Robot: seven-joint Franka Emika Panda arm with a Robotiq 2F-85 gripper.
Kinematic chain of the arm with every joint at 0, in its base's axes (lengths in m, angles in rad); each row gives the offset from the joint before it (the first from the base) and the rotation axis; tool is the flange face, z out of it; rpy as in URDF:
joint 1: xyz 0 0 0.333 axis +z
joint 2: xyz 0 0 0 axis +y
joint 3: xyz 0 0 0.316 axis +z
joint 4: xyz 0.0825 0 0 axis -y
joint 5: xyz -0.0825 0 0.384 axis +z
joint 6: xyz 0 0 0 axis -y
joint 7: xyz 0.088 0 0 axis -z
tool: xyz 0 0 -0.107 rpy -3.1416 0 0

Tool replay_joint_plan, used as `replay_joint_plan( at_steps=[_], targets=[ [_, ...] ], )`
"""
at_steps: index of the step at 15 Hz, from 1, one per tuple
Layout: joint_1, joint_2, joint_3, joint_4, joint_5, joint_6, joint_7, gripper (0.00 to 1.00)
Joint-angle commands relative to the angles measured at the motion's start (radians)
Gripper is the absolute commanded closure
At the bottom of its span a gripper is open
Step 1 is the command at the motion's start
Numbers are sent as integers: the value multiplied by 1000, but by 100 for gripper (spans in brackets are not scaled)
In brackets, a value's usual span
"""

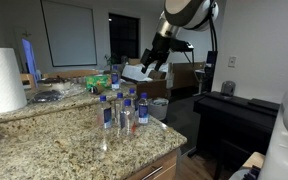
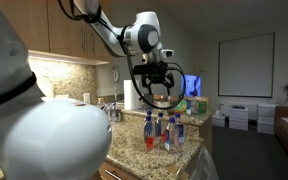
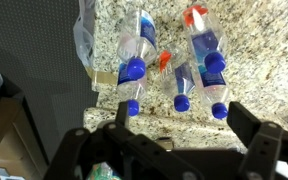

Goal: Put the bottles on the counter in the plastic on the side of the counter

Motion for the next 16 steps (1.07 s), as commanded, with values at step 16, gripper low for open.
replay_joint_plan(
  at_steps=[16],
  targets=[
    [26,451,-149,251,463,-34,-596,0]
  ],
)
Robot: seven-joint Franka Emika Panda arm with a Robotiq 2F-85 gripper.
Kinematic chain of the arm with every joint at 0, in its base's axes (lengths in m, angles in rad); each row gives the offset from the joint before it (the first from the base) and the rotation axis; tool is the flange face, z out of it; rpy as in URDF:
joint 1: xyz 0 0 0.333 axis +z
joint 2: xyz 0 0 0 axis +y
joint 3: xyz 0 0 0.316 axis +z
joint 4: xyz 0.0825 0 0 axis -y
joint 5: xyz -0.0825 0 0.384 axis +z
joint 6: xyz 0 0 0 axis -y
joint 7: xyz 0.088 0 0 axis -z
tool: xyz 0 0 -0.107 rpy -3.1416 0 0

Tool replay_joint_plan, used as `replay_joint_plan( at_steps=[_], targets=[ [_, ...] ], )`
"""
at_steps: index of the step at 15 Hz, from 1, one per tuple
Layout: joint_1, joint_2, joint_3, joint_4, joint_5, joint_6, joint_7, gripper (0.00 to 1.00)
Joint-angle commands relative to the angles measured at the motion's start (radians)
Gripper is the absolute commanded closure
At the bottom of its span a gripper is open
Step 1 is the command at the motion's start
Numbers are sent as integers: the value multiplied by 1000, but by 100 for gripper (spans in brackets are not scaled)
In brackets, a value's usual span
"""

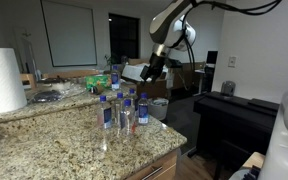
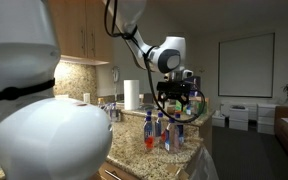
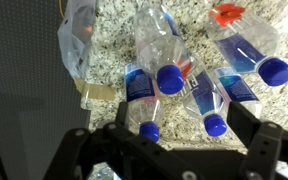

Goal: Put the bottles on the counter in the plastic on the side of the counter

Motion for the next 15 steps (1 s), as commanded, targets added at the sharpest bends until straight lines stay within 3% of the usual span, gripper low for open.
replay_joint_plan(
  at_steps=[1,2,4,10,15],
  targets=[
    [-7,121,1,99,224,-116,-239,0],
    [-28,153,19,125,251,-170,-274,0],
    [-71,204,60,168,193,-246,-243,0],
    [-140,260,141,239,-54,-214,-140,0],
    [-152,280,191,259,-44,-251,-170,0]
  ],
)
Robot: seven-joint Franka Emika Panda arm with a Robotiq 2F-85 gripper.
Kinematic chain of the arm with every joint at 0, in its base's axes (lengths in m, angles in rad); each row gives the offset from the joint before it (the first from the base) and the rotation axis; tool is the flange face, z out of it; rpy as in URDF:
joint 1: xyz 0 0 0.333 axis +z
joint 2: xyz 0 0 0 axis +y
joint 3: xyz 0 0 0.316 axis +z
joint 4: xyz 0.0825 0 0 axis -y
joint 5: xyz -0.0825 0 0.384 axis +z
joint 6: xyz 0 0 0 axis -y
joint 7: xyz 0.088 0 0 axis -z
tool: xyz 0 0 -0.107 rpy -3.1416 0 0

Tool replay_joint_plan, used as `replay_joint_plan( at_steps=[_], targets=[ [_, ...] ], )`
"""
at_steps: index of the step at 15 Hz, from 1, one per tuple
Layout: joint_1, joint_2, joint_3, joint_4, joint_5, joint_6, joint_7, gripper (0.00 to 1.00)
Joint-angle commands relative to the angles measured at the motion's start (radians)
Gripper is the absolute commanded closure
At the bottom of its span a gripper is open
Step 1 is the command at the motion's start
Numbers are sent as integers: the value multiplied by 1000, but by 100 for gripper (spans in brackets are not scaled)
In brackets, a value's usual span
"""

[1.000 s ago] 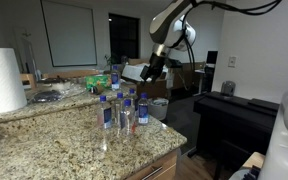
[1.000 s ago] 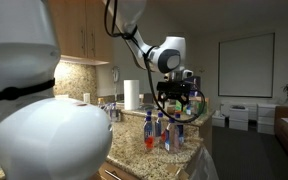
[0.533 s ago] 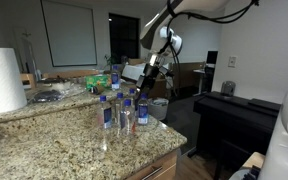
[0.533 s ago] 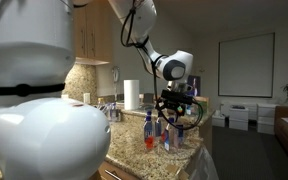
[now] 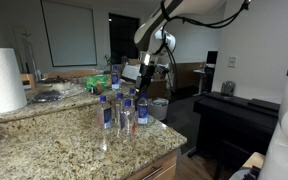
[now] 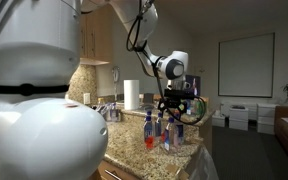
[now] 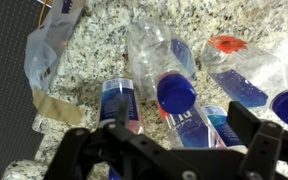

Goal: Put the bottles on the counter in the plastic on the side of the counter

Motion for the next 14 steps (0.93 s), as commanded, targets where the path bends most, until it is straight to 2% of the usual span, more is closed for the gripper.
replay_joint_plan(
  at_steps=[1,2,8,12,14],
  targets=[
    [-23,27,44,18,-35,-36,11,25],
    [-22,35,49,15,-59,-27,25,26],
    [-20,39,54,2,-236,26,110,66],
    [-19,31,62,9,-287,29,128,92],
    [-19,29,65,9,-298,26,128,99]
  ],
)
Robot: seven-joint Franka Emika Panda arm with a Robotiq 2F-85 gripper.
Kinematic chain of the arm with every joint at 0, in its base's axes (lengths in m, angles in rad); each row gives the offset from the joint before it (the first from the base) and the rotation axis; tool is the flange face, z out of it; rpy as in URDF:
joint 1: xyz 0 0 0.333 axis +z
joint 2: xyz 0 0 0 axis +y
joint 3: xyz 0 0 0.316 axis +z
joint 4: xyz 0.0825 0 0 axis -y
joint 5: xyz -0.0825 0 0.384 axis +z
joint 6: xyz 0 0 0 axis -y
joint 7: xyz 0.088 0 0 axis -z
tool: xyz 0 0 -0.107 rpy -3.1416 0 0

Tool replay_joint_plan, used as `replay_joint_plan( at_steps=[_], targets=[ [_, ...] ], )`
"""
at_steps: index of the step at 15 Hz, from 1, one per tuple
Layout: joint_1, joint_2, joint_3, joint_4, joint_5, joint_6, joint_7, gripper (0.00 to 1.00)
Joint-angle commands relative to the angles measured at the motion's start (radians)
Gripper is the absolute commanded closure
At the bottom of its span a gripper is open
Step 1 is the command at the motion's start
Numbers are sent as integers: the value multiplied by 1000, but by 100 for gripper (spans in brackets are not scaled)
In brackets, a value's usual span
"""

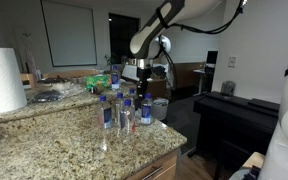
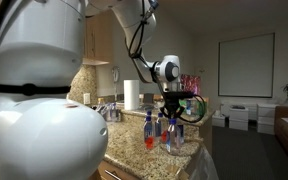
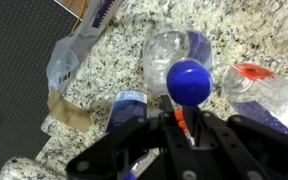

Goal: Put the bottles on the counter in the plastic on the side of the counter

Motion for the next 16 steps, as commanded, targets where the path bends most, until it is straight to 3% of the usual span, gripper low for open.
replay_joint_plan(
  at_steps=[1,3,4,13,14,16],
  targets=[
    [-21,-13,23,-8,-37,8,28,62],
    [-24,-17,27,-11,-14,10,11,65],
    [-26,-20,28,-13,-9,13,9,60],
    [-50,-58,14,-24,-19,-16,15,2],
    [-52,-58,14,-24,-15,-22,12,46],
    [-56,-58,15,-24,-6,-37,5,43]
  ],
)
